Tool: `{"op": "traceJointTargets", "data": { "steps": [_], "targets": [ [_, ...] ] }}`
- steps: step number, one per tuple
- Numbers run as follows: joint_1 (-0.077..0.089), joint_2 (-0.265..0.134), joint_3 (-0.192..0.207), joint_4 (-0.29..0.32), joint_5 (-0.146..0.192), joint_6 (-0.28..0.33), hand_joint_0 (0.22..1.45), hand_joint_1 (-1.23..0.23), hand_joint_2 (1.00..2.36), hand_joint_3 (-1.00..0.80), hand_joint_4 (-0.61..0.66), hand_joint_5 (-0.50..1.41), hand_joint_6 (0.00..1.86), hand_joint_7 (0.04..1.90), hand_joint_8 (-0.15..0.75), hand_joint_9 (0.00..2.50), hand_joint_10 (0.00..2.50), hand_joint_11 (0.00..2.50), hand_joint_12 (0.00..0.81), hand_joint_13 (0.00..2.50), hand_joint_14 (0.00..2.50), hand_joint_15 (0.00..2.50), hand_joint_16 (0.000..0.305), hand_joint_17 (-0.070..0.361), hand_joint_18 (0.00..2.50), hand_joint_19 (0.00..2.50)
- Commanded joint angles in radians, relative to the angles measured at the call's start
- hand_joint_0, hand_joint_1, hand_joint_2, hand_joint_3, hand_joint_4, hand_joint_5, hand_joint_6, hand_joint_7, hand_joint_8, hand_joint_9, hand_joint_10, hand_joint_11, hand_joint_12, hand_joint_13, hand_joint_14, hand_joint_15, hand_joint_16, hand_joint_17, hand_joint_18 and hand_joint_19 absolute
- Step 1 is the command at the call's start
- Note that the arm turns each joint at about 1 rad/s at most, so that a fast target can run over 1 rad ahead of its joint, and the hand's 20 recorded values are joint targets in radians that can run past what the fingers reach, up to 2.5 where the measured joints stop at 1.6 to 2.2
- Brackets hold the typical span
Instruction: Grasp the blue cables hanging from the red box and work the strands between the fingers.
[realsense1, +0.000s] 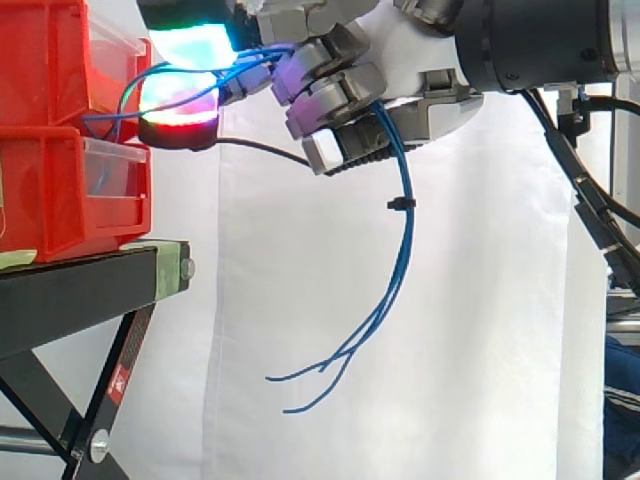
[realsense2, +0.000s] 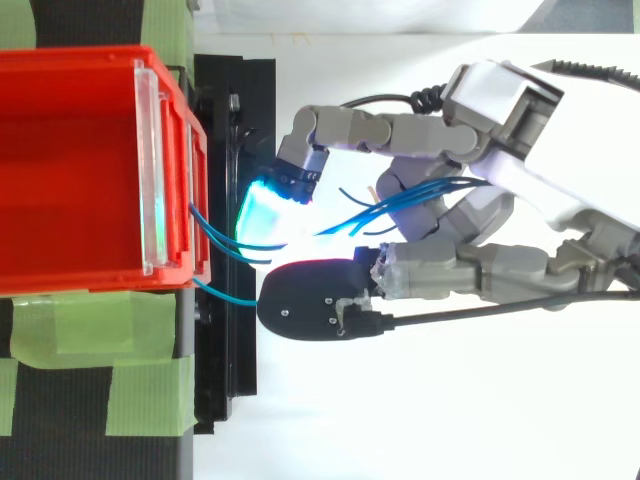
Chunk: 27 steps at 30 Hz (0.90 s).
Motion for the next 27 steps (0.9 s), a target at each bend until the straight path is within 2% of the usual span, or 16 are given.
{"op": "traceJointTargets", "data": {
  "steps": [1, 3, 7, 10, 17, 21, 24, 27],
  "targets": [
    [0.001, 0.000, -0.001, 0.001, 0.003, 0.001, 0.84, -0.58, 1.02, -0.53, 0.29, 0.40, 0.01, 1.42, 0.548, 1.37, 2.50, 2.50, 0.622, 1.80, 2.50, 1.61, 0.222, 0.167, 2.42, 0.66],
    [0.005, 0.000, -0.001, 0.001, 0.005, 0.001, 0.87, -0.59, 1.02, -0.46, 0.29, 0.41, 0.01, 1.41, 0.548, 1.37, 2.50, 2.50, 0.622, 1.80, 2.50, 1.61, 0.222, 0.167, 2.42, 0.66],
    [0.006, 0.000, -0.001, 0.000, 0.005, 0.001, 1.00, -0.63, 1.02, -0.02, 0.31, 0.43, 0.01, 1.39, 0.548, 1.37, 2.50, 2.50, 0.622, 1.80, 2.50, 1.61, 0.222, 0.167, 2.42, 0.66],
    [0.005, 0.000, -0.001, 0.001, 0.005, 0.001, 1.06, -0.65, 1.02, 0.13, 0.29, 0.44, 0.01, 1.38, 0.548, 1.37, 2.50, 2.50, 0.622, 1.80, 2.50, 1.61, 0.222, 0.167, 2.42, 0.66],
    [0.006, 0.000, 0.000, 0.001, 0.009, 0.001, 1.13, -0.69, 1.02, 0.03, 0.26, 0.43, 0.01, 1.39, 0.548, 1.37, 2.50, 2.50, 0.622, 1.80, 2.50, 1.61, 0.222, 0.167, 2.42, 0.66],
    [0.005, 0.000, 0.000, 0.001, 0.015, 0.002, 1.18, -0.72, 1.02, 0.14, 0.23, 0.44, 0.01, 1.39, 0.548, 1.37, 2.50, 2.50, 0.622, 1.80, 2.50, 1.61, 0.222, 0.167, 2.42, 0.66],
    [0.006, 0.000, -0.001, 0.001, 0.017, 0.011, 1.04, -0.77, 1.01, 0.26, 0.24, 0.42, 0.01, 1.35, 0.548, 1.37, 2.50, 2.50, 0.622, 1.80, 2.50, 1.61, 0.222, 0.167, 2.42, 0.66],
    [0.005, 0.000, -0.001, 0.000, 0.017, 0.019, 0.93, -0.80, 1.01, 0.17, 0.28, 0.39, 0.01, 1.26, 0.548, 1.37, 2.50, 2.50, 0.622, 1.80, 2.50, 1.61, 0.222, 0.167, 2.42, 0.66]
  ]
}}
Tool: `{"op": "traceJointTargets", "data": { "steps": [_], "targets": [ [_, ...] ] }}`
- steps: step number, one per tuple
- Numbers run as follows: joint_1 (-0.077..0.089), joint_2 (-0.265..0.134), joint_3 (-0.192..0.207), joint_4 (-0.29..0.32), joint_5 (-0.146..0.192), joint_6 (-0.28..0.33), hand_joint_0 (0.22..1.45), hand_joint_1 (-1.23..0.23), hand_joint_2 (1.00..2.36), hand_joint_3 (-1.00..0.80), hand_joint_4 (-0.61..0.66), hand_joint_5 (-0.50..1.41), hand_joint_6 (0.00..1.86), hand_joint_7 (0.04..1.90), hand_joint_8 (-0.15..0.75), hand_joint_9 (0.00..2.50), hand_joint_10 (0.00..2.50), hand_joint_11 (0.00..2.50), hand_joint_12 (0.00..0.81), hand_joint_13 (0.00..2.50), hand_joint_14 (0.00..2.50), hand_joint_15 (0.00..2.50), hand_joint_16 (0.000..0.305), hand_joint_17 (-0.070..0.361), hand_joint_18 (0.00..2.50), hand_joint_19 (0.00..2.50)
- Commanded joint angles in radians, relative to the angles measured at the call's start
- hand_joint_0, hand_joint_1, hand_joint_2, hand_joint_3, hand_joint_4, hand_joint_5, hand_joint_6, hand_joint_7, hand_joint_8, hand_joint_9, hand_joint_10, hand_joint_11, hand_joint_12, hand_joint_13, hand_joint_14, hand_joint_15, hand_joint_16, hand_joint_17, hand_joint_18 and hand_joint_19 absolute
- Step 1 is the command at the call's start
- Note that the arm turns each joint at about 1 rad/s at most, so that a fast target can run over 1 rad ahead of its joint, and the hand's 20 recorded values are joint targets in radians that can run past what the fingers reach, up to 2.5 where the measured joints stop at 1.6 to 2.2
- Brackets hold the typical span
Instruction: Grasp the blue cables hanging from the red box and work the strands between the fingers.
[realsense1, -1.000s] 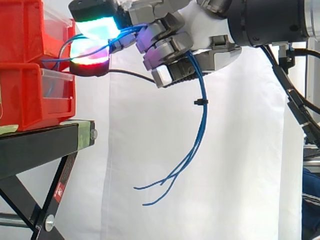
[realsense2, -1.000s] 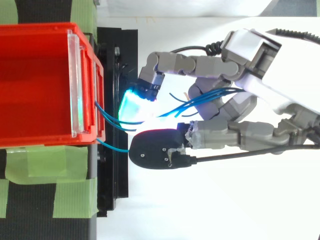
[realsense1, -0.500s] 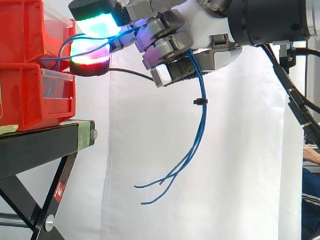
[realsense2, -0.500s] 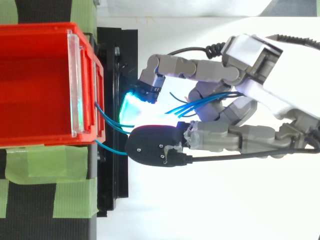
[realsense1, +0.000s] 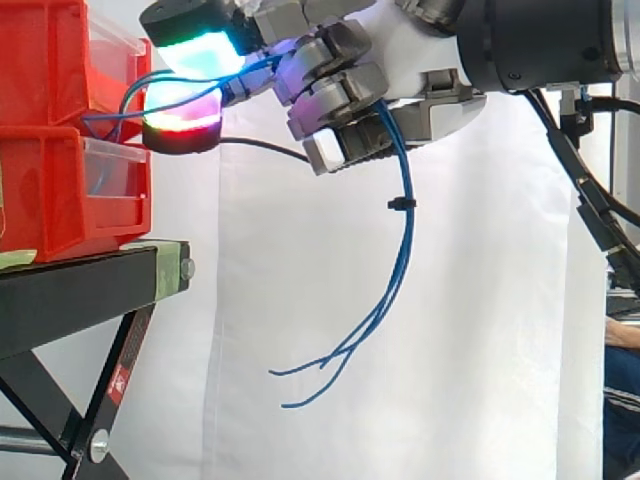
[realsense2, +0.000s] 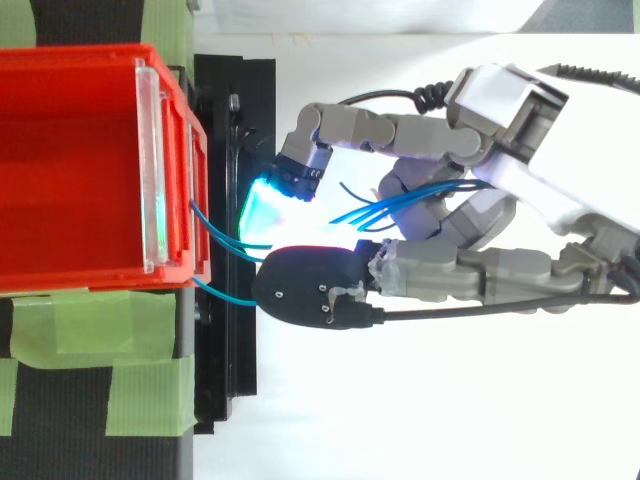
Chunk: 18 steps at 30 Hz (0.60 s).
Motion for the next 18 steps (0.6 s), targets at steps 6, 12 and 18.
{"op": "traceJointTargets", "data": {
  "steps": [6, 12, 18],
  "targets": [
    [-0.004, 0.000, 0.001, -0.003, -0.003, 0.022, 1.16, -0.75, 1.01, 0.13, 0.28, 0.34, 0.02, 1.03, 0.548, 1.37, 2.50, 2.50, 0.622, 1.80, 2.50, 1.61, 0.222, 0.167, 2.42, 0.66],
    [-0.004, 0.000, 0.000, -0.003, -0.003, 0.022, 1.30, -0.70, 1.01, 0.22, 0.25, 0.44, 0.02, 1.00, 0.548, 1.37, 2.50, 2.50, 0.622, 1.80, 2.50, 1.61, 0.222, 0.167, 2.42, 0.66],
    [-0.004, 0.000, 0.000, -0.004, -0.001, 0.022, 1.01, -0.79, 1.00, 0.20, 0.27, 0.44, 0.02, 0.92, 0.548, 1.37, 2.50, 2.50, 0.622, 1.80, 2.50, 1.61, 0.222, 0.167, 2.42, 0.66]
  ]
}}
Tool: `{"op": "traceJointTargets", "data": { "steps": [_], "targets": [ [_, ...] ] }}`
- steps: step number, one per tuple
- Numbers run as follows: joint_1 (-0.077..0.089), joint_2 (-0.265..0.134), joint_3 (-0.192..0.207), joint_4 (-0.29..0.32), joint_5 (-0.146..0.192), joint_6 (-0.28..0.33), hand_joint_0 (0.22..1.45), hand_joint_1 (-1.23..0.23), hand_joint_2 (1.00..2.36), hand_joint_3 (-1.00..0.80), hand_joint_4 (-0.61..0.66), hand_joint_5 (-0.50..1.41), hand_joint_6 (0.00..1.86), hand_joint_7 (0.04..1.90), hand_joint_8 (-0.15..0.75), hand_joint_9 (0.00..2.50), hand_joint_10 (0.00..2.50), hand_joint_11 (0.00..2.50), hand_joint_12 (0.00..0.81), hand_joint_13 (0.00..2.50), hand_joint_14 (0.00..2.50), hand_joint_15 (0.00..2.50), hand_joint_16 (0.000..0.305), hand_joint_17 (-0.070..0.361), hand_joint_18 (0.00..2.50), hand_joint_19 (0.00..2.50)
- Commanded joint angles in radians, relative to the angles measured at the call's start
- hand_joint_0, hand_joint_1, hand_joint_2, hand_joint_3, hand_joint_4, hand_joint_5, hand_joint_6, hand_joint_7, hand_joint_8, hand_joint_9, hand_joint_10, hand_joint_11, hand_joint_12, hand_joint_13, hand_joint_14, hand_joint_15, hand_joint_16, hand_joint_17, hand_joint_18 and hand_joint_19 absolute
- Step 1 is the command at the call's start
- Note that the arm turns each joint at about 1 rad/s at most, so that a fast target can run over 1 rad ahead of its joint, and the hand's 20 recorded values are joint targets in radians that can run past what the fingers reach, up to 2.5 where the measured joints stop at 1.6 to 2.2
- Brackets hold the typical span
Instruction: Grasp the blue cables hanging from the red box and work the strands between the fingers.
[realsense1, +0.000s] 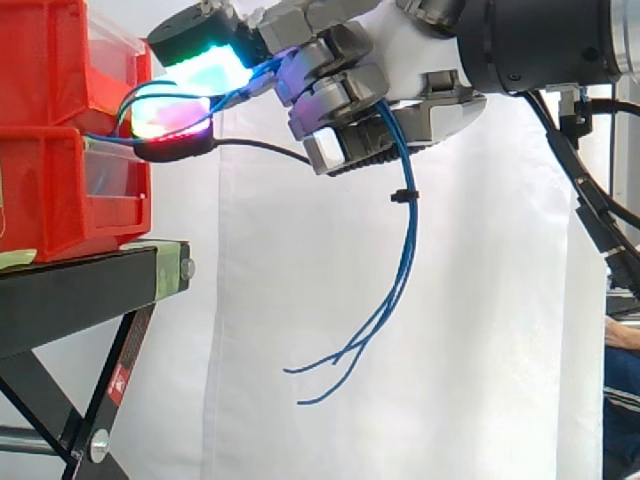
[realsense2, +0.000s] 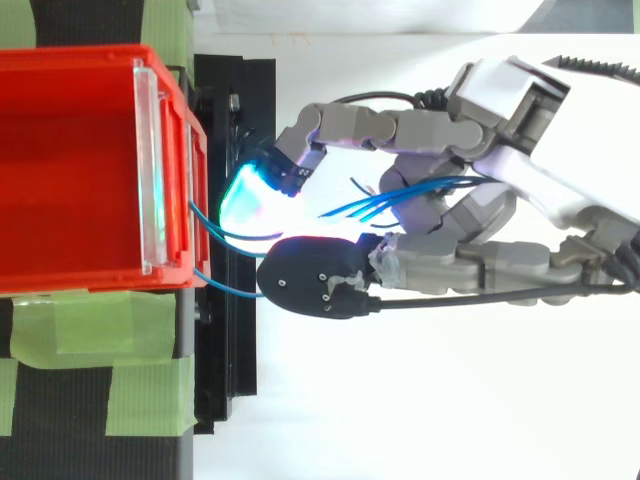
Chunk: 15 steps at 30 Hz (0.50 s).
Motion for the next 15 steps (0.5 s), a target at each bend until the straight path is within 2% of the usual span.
{"op": "traceJointTargets", "data": {
  "steps": [1, 2, 3, 4, 5, 6, 7, 8, 9, 10, 11, 12, 13, 14, 15],
  "targets": [
    [0.000, 0.000, 0.000, -0.001, 0.001, 0.000, 0.94, -0.78, 1.01, 0.13, 0.29, 0.42, 0.02, 0.93, 0.548, 1.37, 2.50, 2.50, 0.622, 1.80, 2.50, 1.61, 0.222, 0.167, 2.42, 0.66],
    [0.000, 0.000, 0.001, -0.001, 0.001, 0.000, 0.94, -0.79, 1.01, 0.11, 0.28, 0.41, 0.01, 0.93, 0.548, 1.37, 2.50, 2.50, 0.622, 1.80, 2.50, 1.61, 0.222, 0.167, 2.42, 0.66],
    [0.000, 0.000, 0.000, -0.001, 0.001, 0.000, 1.03, -0.79, 1.02, 0.06, 0.25, 0.38, 0.02, 0.94, 0.548, 1.37, 2.50, 2.50, 0.622, 1.80, 2.50, 1.61, 0.222, 0.167, 2.42, 0.66],
    [0.000, 0.000, 0.000, -0.001, 0.001, 0.000, 1.13, -0.78, 1.02, 0.08, 0.23, 0.38, 0.02, 0.94, 0.548, 1.37, 2.50, 2.50, 0.622, 1.80, 2.50, 1.61, 0.222, 0.167, 2.42, 0.66],
    [0.000, 0.000, 0.001, -0.001, 0.001, 0.000, 1.18, -0.77, 1.02, 0.11, 0.22, 0.39, 0.02, 0.95, 0.548, 1.37, 2.50, 2.50, 0.622, 1.80, 2.50, 1.61, 0.222, 0.167, 2.42, 0.66],
    [0.000, 0.000, 0.000, -0.001, 0.001, 0.000, 1.27, -0.74, 1.01, 0.18, 0.20, 0.46, 0.02, 0.98, 0.548, 1.37, 2.50, 2.50, 0.622, 1.80, 2.50, 1.61, 0.222, 0.167, 2.42, 0.66],
    [-0.002, 0.000, 0.000, -0.001, 0.001, 0.000, 1.32, -0.72, 1.01, 0.22, 0.19, 0.51, 0.02, 1.01, 0.548, 1.37, 2.50, 2.50, 0.622, 1.80, 2.50, 1.61, 0.222, 0.167, 2.42, 0.66],
    [-0.002, 0.000, 0.001, -0.001, 0.001, 0.002, 1.32, -0.72, 1.01, 0.22, 0.19, 0.52, 0.02, 1.01, 0.548, 1.37, 2.50, 2.50, 0.622, 1.80, 2.50, 1.61, 0.222, 0.167, 2.42, 0.66],
    [-0.002, 0.000, 0.000, -0.001, 0.001, 0.002, 1.32, -0.72, 1.01, 0.23, 0.19, 0.52, 0.02, 0.99, 0.548, 1.37, 2.50, 2.50, 0.622, 1.80, 2.50, 1.61, 0.222, 0.167, 2.42, 0.66],
    [-0.002, 0.000, 0.000, -0.001, 0.001, 0.006, 1.19, -0.76, 1.01, 0.16, 0.20, 0.51, 0.02, 0.95, 0.548, 1.37, 2.50, 2.50, 0.622, 1.80, 2.50, 1.61, 0.222, 0.167, 2.42, 0.66],
    [-0.002, 0.000, 0.000, -0.001, 0.001, 0.009, 1.12, -0.77, 1.01, 0.14, 0.21, 0.50, 0.02, 0.93, 0.548, 1.37, 2.50, 2.50, 0.622, 1.80, 2.50, 1.61, 0.222, 0.167, 2.42, 0.66],
    [-0.002, 0.000, 0.001, -0.001, 0.002, 0.012, 0.97, -0.78, 1.01, 0.03, 0.24, 0.47, 0.01, 0.88, 0.548, 1.37, 2.50, 2.50, 0.622, 1.80, 2.50, 1.61, 0.222, 0.167, 2.42, 0.66],
    [-0.003, 0.001, 0.001, -0.001, 0.002, 0.022, 0.87, -0.76, 1.01, -0.12, 0.25, 0.46, 0.01, 0.86, 0.548, 1.37, 2.50, 2.50, 0.622, 1.80, 2.50, 1.61, 0.222, 0.167, 2.42, 0.66],
    [-0.003, 0.000, 0.000, -0.001, 0.002, 0.028, 0.83, -0.73, 1.01, -0.24, 0.25, 0.46, 0.01, 0.85, 0.548, 1.37, 2.50, 2.50, 0.622, 1.80, 2.50, 1.61, 0.222, 0.167, 2.42, 0.66],
    [-0.003, 0.000, 0.001, -0.001, 0.002, 0.034, 0.84, -0.73, 1.01, -0.37, 0.25, 0.45, 0.01, 0.85, 0.548, 1.37, 2.50, 2.50, 0.622, 1.80, 2.50, 1.61, 0.222, 0.167, 2.42, 0.66]
  ]
}}
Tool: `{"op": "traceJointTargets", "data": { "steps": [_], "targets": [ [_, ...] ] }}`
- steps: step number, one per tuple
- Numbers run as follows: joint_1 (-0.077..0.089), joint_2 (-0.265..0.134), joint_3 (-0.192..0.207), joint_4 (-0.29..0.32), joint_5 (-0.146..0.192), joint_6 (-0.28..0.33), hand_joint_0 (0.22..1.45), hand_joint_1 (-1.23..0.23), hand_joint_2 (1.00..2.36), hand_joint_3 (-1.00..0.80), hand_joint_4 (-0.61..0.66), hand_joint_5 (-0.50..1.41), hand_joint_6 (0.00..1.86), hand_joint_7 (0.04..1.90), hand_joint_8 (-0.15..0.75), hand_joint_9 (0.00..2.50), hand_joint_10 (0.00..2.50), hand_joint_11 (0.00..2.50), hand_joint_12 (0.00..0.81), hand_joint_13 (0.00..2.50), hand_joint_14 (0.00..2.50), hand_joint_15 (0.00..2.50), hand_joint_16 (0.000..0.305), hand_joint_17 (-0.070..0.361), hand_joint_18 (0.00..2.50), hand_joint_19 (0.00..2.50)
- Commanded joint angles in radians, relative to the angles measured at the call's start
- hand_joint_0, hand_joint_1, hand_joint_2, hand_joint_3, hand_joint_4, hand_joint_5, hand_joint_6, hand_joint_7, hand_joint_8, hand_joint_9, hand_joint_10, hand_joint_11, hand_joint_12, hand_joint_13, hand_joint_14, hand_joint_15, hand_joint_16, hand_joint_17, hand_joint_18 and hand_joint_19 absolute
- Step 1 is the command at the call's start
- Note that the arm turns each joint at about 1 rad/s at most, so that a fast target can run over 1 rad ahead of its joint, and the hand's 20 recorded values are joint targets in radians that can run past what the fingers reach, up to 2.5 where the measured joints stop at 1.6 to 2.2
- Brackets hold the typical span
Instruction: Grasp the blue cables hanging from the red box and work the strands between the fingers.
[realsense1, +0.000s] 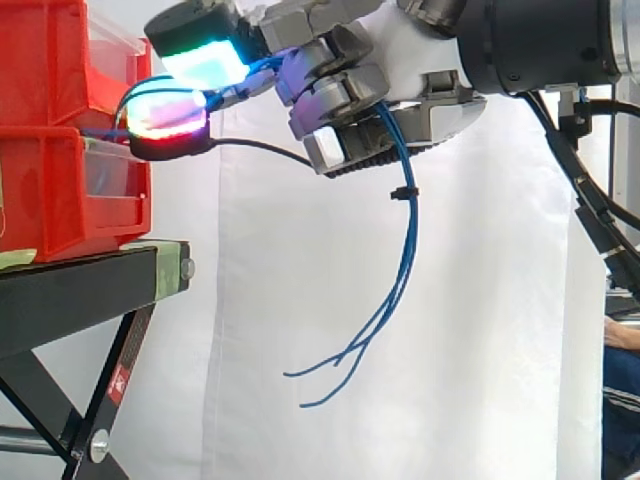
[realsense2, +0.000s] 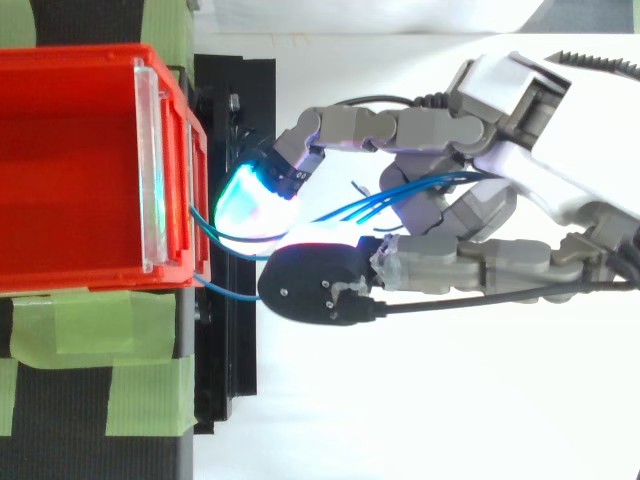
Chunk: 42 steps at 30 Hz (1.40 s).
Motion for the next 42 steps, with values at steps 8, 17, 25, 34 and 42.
{"op": "traceJointTargets", "data": {
  "steps": [8, 17, 25, 34, 42],
  "targets": [
    [-0.001, 0.000, -0.001, 0.000, -0.004, 0.057, 1.17, -0.74, 1.00, 0.23, 0.26, 0.61, 0.02, 0.95, 0.548, 1.37, 2.50, 2.50, 0.622, 1.80, 2.50, 1.61, 0.222, 0.167, 2.42, 0.66],
    [-0.001, 0.000, -0.001, -0.009, -0.004, 0.106, 1.34, -0.72, 1.01, 0.17, 0.20, 0.57, 0.01, 0.89, 0.548, 1.37, 2.50, 2.50, 0.622, 1.80, 2.50, 1.61, 0.222, 0.167, 2.42, 0.66],
    [-0.001, 0.001, -0.001, -0.009, -0.026, 0.183, 0.88, -0.68, 1.01, -0.69, 0.32, 0.48, 0.01, 0.83, 0.548, 1.37, 2.50, 2.50, 0.622, 1.80, 2.50, 1.61, 0.222, 0.167, 2.42, 0.66],
    [0.002, 0.000, 0.001, -0.014, -0.027, 0.177, 1.12, -0.72, 1.00, 0.18, 0.32, 0.58, 0.02, 0.89, 0.548, 1.37, 2.50, 2.50, 0.622, 1.80, 2.50, 1.61, 0.222, 0.167, 2.42, 0.66],
    [0.002, 0.000, -0.001, -0.043, -0.027, 0.180, 1.20, -0.72, 1.01, 0.08, 0.31, 0.52, 0.02, 0.93, 0.548, 1.37, 2.50, 2.50, 0.622, 1.80, 2.50, 1.61, 0.222, 0.167, 2.42, 0.66]
  ]
}}
